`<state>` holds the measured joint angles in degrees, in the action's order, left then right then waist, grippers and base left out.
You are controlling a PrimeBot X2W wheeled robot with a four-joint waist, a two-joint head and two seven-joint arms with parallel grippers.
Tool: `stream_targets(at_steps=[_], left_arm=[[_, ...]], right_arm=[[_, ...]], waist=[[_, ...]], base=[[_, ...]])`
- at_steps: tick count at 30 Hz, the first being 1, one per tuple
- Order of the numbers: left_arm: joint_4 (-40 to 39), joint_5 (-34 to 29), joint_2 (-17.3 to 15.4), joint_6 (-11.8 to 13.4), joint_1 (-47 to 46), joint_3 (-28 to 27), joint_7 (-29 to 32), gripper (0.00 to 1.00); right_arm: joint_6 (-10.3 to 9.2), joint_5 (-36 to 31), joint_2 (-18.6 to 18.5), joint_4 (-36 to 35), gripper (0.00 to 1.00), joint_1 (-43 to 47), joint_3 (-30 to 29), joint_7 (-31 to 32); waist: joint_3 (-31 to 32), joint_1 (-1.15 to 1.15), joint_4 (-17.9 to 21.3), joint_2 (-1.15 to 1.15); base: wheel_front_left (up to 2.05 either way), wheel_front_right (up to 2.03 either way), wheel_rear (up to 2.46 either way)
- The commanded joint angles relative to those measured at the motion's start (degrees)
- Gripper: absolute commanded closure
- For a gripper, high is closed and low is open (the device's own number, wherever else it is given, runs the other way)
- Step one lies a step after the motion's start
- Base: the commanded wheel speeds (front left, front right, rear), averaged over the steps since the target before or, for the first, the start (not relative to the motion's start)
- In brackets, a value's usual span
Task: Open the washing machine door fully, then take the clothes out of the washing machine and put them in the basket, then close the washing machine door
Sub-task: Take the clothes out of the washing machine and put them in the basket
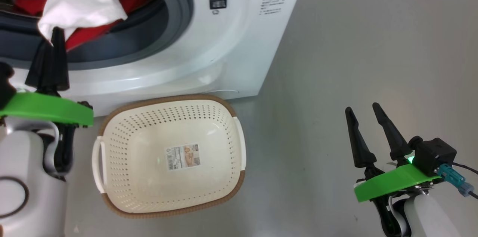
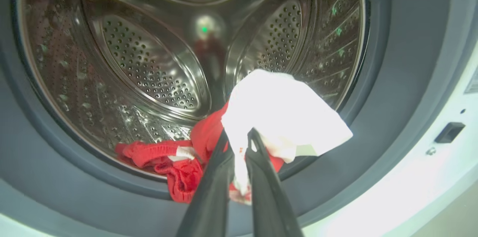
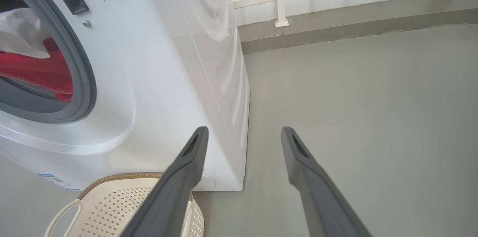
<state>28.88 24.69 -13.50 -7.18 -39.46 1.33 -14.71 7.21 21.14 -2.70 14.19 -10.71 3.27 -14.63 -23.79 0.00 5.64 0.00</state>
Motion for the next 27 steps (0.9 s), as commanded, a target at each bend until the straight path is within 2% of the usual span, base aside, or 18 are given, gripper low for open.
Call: stream_targets(at_steps=[1,16,27], left_arm=[[-1.95,-0.46,-2.13,-0.31,0.66,-2.18,-0.29,1.0],[-21.08,-2.83,1.34,-0.31,9.38,-8.15,-0.29,1.0],[-34.48,-4.03,2.68,-0.31,11.58,-10.28,-0.29,1.0]], right_arm=[[0.28,-0.26,-0.18,-1.1,0.0,0.69,0.99,-0.37],[0.28,-0.96,-0.18,-1.39,0.0,1.78,-0.52,-0.37],[0.28,-1.15,-0.18,-1.49,0.0,1.93,-0.86,-0.37]], waist=[[0.76,0.0,-0.81,0.0],[1.98,0.0,-2.62,0.0],[1.78,0.0,-3.1,0.0]], base=[[0.0,0.0,0.0],[0.0,0.0,0.0],[0.0,0.0,0.0]])
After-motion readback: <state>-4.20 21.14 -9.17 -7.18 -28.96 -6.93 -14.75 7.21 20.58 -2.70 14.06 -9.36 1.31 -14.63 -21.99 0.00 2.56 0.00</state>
